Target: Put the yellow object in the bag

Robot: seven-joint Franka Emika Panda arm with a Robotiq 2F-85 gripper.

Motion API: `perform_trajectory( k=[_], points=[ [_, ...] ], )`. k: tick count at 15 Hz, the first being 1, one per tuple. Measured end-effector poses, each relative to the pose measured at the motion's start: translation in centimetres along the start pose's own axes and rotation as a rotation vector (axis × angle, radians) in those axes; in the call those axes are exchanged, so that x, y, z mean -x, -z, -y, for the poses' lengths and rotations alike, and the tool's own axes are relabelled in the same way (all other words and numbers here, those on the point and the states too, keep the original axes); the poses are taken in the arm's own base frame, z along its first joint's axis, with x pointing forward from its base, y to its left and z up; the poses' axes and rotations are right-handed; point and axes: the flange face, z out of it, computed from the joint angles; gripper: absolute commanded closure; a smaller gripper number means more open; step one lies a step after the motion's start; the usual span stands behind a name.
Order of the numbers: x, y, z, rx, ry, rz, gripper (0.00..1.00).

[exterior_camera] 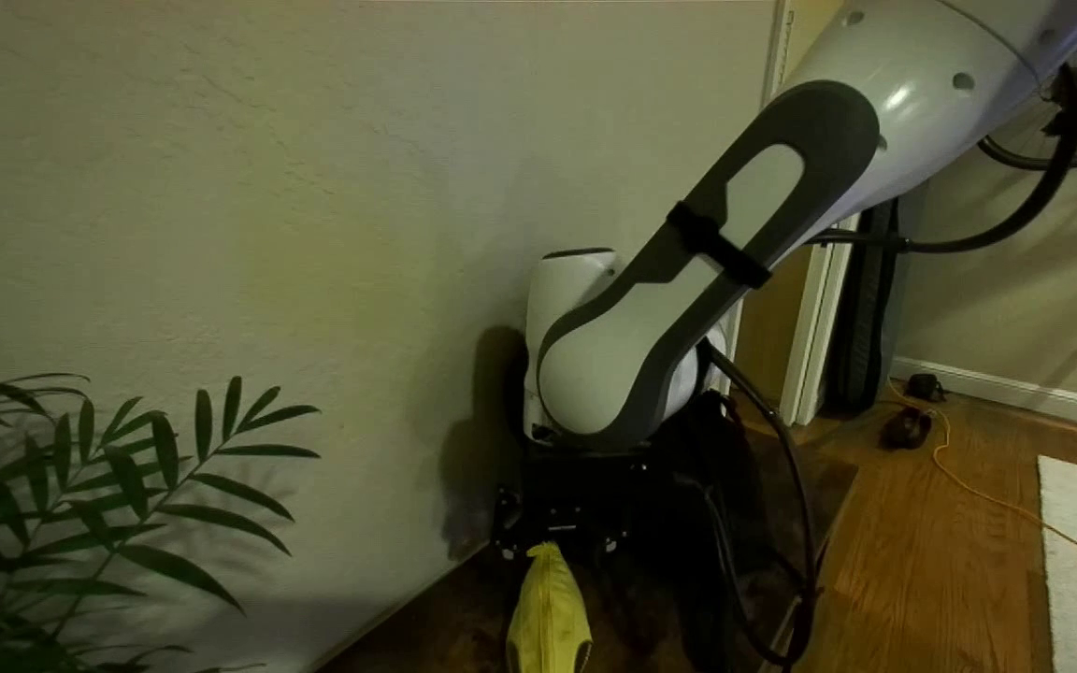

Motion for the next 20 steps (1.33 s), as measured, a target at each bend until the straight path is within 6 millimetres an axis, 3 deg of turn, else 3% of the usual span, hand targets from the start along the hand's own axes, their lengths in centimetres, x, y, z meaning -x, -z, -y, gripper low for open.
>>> perform_trajectory(
  k=[10,20],
  points=[
    [0.9,-4.6,1.1,0.044,0.015,0.025,0.0],
    [1.0,-6.2,1.5,0.082,0.049,0.039,0.0]
  ],
)
